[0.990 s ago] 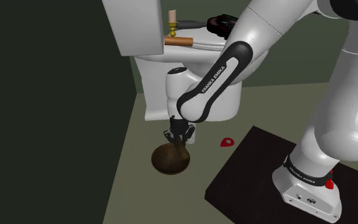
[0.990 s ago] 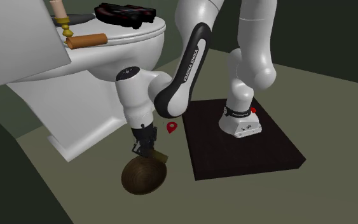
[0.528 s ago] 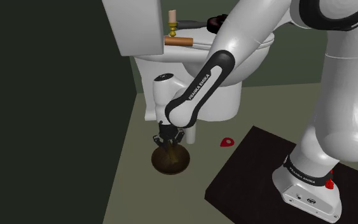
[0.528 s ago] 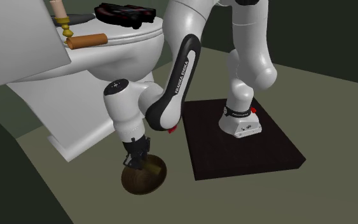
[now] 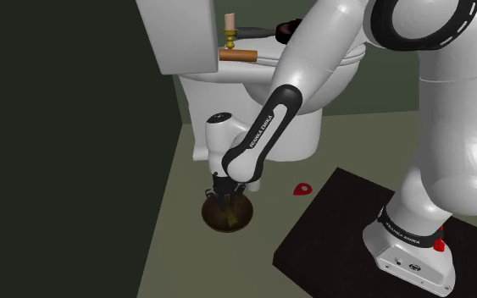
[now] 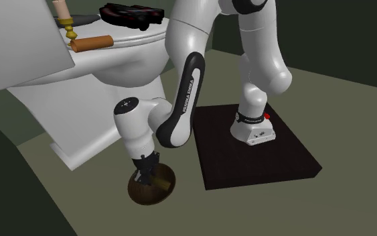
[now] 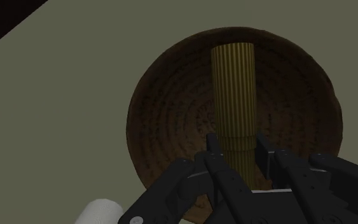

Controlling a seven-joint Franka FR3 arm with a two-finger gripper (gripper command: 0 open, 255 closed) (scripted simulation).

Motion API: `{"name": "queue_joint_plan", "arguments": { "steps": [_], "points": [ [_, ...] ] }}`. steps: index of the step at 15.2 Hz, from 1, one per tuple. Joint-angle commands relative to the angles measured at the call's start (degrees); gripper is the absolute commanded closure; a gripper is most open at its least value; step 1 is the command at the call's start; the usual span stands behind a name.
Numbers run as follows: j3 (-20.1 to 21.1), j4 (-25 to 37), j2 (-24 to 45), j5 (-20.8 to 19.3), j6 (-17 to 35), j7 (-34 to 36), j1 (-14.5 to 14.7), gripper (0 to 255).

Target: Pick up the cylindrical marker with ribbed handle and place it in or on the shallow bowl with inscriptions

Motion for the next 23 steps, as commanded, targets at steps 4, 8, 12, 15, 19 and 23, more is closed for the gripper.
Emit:
{"name": "queue_joint_plan", "arguments": {
  "steps": [4, 8, 12, 15, 19, 23],
  "points": [
    [-0.21, 0.18, 0.77, -0.27, 0.61, 0.15, 0.16, 255],
    [-0.21, 0.18, 0.76, -0.27, 0.60, 0.15, 0.16, 255],
    [-0.21, 0.18, 0.76, -0.27, 0.60, 0.15, 0.16, 0],
    [0.28, 0.01, -1.06, 0.37, -1.02, -0.31, -0.31, 0],
    [1.41, -0.03, -5.93, 2.21, -5.76, -1.60, -1.42, 0],
    [1.40, -0.03, -5.93, 2.21, -5.76, -1.61, -1.41, 0]
  ]
}}
